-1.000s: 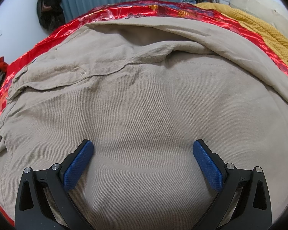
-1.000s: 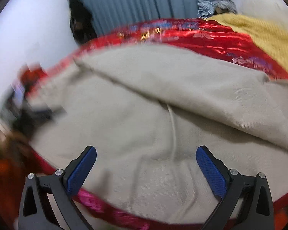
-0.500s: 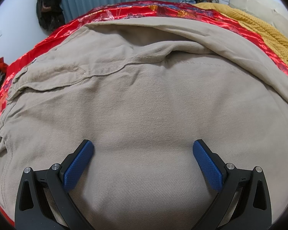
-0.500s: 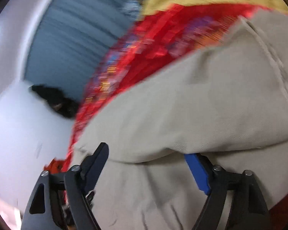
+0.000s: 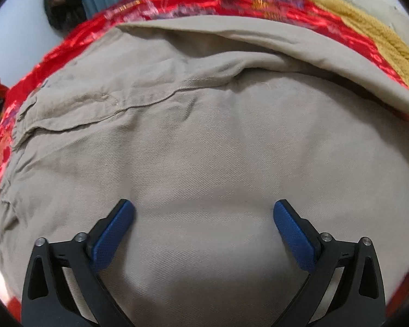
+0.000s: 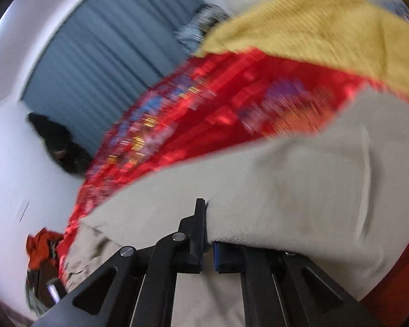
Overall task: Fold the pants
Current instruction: 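Grasp the trouser edge with the right gripper and lift it, then lift the trousers with the right gripper while the left gripper grasps and folds them lengthwise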
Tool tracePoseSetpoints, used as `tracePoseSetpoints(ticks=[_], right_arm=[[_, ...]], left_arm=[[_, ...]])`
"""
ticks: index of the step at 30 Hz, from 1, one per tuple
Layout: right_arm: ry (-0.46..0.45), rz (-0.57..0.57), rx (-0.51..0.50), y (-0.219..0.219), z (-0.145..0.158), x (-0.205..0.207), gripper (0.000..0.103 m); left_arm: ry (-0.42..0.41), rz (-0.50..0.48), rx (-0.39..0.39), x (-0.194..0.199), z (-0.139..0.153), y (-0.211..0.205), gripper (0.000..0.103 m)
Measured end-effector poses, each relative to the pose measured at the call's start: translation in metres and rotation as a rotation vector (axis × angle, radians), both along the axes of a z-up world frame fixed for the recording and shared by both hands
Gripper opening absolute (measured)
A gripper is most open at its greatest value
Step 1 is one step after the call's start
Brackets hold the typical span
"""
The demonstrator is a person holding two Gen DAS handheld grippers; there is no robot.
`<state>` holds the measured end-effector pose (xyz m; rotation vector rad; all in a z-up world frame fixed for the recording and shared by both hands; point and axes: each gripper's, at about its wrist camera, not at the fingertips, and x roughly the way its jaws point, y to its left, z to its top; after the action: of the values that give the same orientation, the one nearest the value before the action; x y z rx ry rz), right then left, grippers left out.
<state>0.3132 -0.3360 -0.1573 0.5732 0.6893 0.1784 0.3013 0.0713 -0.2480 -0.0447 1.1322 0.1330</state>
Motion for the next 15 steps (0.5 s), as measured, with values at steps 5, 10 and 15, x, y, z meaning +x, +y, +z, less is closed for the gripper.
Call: tracePoseSetpoints(ticks=[5,10,15], right_arm=[[-0.146,0.089,-0.076,0.015,0.052,-0.017,0.005],[-0.228,0.141,-0.081,0.025,0.079,-0.034,0.005],[-0.252,0.175,-0.049,0.025,0.085,-0.051,0.005]], left_arm=[[-0.116,0.012,-0.272,0.008,0.061,0.022,0.102],[-0.22,0.233,-0.665,0.049,0.082,0.088,0.102],[-0.147,0.348,-0.76,0.09,0.054,0.111,0.102]])
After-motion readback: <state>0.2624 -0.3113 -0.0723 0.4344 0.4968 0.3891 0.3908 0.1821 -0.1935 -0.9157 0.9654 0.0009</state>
